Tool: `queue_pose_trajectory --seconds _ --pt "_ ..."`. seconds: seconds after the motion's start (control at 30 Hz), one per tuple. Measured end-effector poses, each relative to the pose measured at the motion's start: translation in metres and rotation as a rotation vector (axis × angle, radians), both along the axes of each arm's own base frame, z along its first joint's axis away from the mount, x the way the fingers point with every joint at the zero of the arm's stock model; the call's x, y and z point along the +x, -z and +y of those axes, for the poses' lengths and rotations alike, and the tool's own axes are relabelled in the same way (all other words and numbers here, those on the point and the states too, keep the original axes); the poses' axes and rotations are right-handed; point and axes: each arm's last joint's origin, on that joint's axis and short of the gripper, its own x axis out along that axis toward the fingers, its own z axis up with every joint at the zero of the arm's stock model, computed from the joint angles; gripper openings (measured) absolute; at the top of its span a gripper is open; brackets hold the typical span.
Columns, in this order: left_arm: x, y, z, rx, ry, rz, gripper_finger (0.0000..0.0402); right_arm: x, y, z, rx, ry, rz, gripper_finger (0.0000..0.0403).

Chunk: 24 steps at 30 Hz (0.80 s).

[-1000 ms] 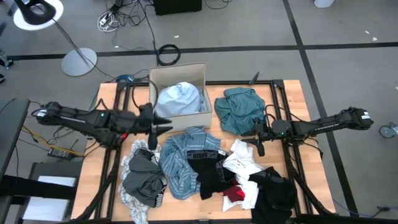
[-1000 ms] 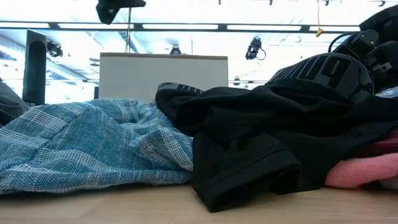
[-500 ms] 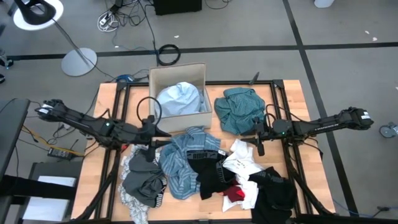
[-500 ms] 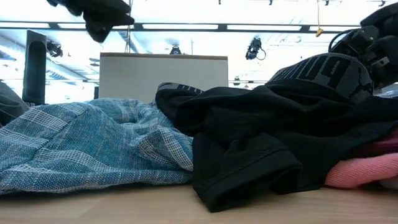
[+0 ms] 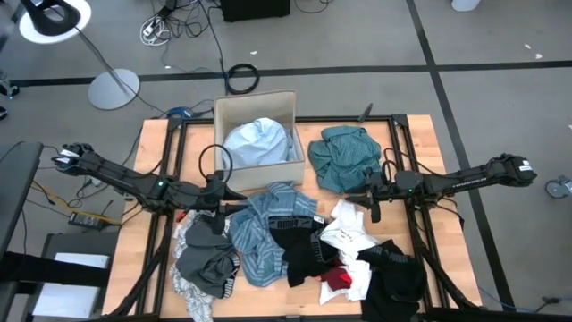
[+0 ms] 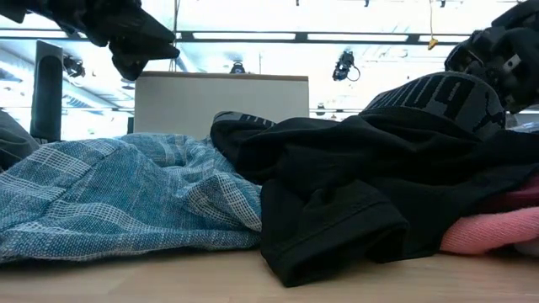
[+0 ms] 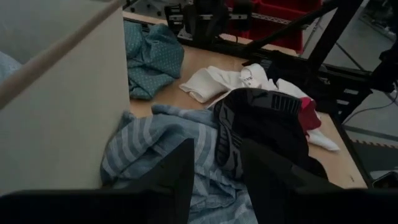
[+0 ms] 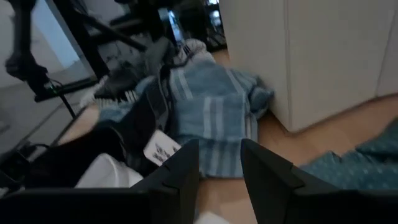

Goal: Sort clothes
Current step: Put the white underwear into the white laundry organizer

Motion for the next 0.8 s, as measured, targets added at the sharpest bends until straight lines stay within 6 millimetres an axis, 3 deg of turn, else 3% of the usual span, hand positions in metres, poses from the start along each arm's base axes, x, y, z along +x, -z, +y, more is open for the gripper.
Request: queue_pose_trajectory --seconds 0.17,0.3,0.57,0.8 --pt "0.001 -0.002 0.0 0.015 -0.01 -0.017 0.0135 0.002 -0.008 0.003 -0.009 -0.028 0.011 0.0121" --pt "0.0 -0.002 0.001 0.032 -0.029 -0.017 0.0135 0.005 -0.028 0.007 -0.05 -0.059 0.101 0.0121" --pt "0.0 -0.001 0.001 0.037 -0.039 -0.015 0.0135 0.007 -0.087 0.013 -0.087 -0.077 0.341 0.0115" --pt "0.0 -0.001 0.001 0.038 -0.042 -0.015 0.0135 0.027 -0.133 0.023 -0.123 -0.12 0.529 0.0088"
